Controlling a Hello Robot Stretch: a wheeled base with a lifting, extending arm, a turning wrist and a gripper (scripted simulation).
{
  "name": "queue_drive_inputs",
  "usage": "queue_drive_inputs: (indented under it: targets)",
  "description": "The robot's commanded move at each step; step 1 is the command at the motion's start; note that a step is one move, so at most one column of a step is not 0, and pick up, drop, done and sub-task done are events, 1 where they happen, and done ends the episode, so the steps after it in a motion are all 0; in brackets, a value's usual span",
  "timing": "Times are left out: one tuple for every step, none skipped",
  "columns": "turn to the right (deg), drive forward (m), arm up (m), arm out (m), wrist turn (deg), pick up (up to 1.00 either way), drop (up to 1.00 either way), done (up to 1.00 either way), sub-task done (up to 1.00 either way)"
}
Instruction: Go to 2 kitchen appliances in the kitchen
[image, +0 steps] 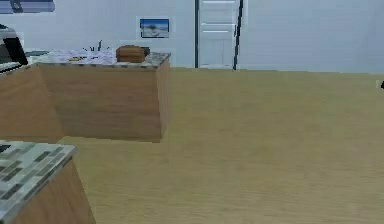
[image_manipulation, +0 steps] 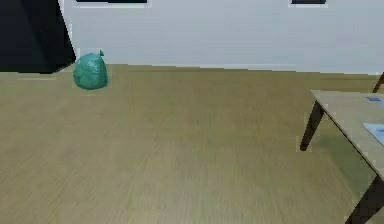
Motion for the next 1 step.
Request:
queue_drive_inputs:
  targets:
    - [0.0,0.85,0.0,0.0,0.0,0.0,0.0,0.0,0.0]
